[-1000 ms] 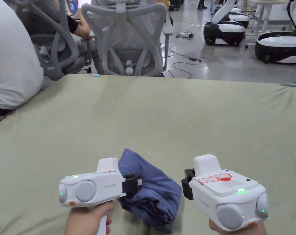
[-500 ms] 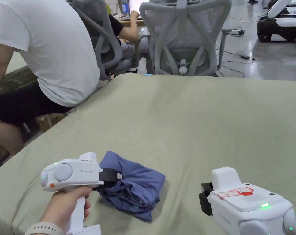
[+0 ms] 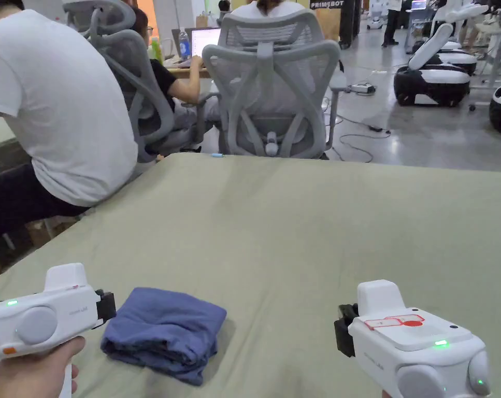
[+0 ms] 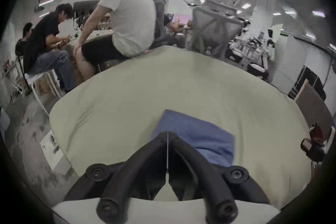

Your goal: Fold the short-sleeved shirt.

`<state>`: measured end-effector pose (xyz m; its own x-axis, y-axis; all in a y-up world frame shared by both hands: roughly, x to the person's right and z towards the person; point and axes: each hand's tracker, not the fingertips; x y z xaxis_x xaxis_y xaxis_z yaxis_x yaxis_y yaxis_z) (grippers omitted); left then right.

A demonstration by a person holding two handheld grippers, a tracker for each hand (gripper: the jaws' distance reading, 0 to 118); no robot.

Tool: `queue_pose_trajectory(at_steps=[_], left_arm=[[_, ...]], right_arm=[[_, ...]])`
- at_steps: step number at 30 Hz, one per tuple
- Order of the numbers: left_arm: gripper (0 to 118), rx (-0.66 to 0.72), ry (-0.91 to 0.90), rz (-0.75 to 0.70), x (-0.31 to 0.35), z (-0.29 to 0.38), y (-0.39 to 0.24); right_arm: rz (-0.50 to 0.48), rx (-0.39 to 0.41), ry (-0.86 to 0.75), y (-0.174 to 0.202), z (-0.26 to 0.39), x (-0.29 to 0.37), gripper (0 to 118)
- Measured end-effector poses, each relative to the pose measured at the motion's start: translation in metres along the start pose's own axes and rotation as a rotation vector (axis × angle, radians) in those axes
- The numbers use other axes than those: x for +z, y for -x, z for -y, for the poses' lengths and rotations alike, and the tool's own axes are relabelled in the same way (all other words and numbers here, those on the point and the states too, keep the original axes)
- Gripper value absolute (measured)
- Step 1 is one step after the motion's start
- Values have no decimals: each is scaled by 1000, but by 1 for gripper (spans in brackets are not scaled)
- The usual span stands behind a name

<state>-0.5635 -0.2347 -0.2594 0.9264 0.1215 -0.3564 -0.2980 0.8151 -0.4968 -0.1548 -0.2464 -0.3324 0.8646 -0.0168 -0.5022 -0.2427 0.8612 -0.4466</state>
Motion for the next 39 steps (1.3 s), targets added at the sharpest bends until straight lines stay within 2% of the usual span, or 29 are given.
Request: queue_pose_trajectory(at_steps=[3, 5, 9, 13, 17, 22, 27, 29, 30, 31, 33, 34, 39], left_arm=[[1, -38, -101, 69, 20, 17, -86], [0, -63, -169, 118, 37, 27, -147], [0, -209, -328, 249, 91, 39, -261], [0, -216, -436, 328, 139, 35, -340], [0, -269, -464, 336, 159, 13, -389], [0, -263, -484, 335, 173, 12, -405], [16, -272, -506, 335, 174, 20, -403], [31, -279, -509, 336, 176, 20, -403], [44, -281, -510, 334, 176, 20, -401], [65, -283, -515, 332, 176, 21, -400], [99, -288, -526, 334, 178, 21, -401], [118, -294, -529, 337, 178, 21, -400], [118, -325, -556, 350, 182, 24, -400]], right_arm=[[75, -12, -36, -46, -4, 46, 0], [118, 16, -63, -82, -5, 79, 0], [330, 83, -147, -149, -7, 153, 0], [435, 61, -219, -204, -20, 212, 0], [483, 33, -277, -241, -30, 249, 0], [473, 20, -301, -254, -27, 264, 0], [472, 42, -310, -247, -18, 258, 6], [447, 19, -318, -246, -16, 256, 23], [443, 14, -322, -245, -15, 255, 40], [441, 8, -325, -243, -14, 254, 73], [430, -7, -328, -244, -11, 251, 115], [422, -19, -332, -244, -9, 249, 118], [423, -30, -367, -243, -3, 247, 118]])
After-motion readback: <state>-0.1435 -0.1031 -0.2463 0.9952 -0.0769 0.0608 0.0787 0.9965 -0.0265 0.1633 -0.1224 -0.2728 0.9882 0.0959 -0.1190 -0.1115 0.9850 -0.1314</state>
